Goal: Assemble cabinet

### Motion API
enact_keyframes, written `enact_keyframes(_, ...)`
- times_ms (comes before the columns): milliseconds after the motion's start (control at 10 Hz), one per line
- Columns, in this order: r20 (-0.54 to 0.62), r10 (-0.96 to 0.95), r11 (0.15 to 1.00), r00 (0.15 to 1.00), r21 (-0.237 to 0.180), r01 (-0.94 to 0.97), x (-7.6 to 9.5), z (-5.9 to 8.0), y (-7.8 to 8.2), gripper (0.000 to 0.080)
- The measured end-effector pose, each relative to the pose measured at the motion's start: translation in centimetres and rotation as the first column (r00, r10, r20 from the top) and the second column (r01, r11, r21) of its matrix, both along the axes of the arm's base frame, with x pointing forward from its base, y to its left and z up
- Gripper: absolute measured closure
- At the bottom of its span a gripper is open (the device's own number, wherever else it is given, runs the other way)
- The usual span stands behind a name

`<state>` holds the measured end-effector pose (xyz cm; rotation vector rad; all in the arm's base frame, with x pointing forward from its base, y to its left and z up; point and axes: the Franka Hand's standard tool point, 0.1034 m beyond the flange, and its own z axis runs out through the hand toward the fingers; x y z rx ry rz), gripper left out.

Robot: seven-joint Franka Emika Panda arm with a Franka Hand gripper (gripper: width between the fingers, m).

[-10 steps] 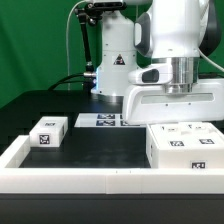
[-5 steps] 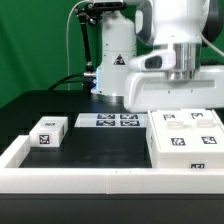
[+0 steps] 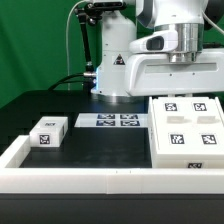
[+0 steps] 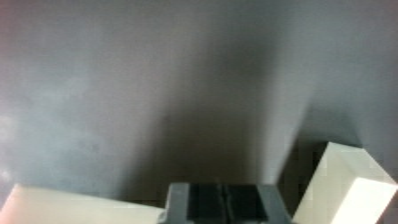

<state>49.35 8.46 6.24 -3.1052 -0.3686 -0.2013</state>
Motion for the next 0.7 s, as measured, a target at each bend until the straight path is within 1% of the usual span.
enact_keyframes(200,-0.003,0.001,1.000,1.000,-0.001,-0.001,-0.2,0.0,0.0,0.0798)
enact_keyframes(400,-0.006,0.001,1.000,1.000,0.000,-0.001,0.3,1.3,0.1,0.0798)
enact_keyframes(500,-0.013,-0.002,1.000,1.000,0.000,0.002,0.7,2.2,0.0,0.0798)
enact_keyframes(600,-0.036,-0.003,1.000,0.999,-0.003,0.003,1.3,3.5,0.1,0.0798)
enact_keyframes(700,-0.033,0.001,1.000,0.999,-0.002,-0.001,2.1,4.1,0.5,0.0798)
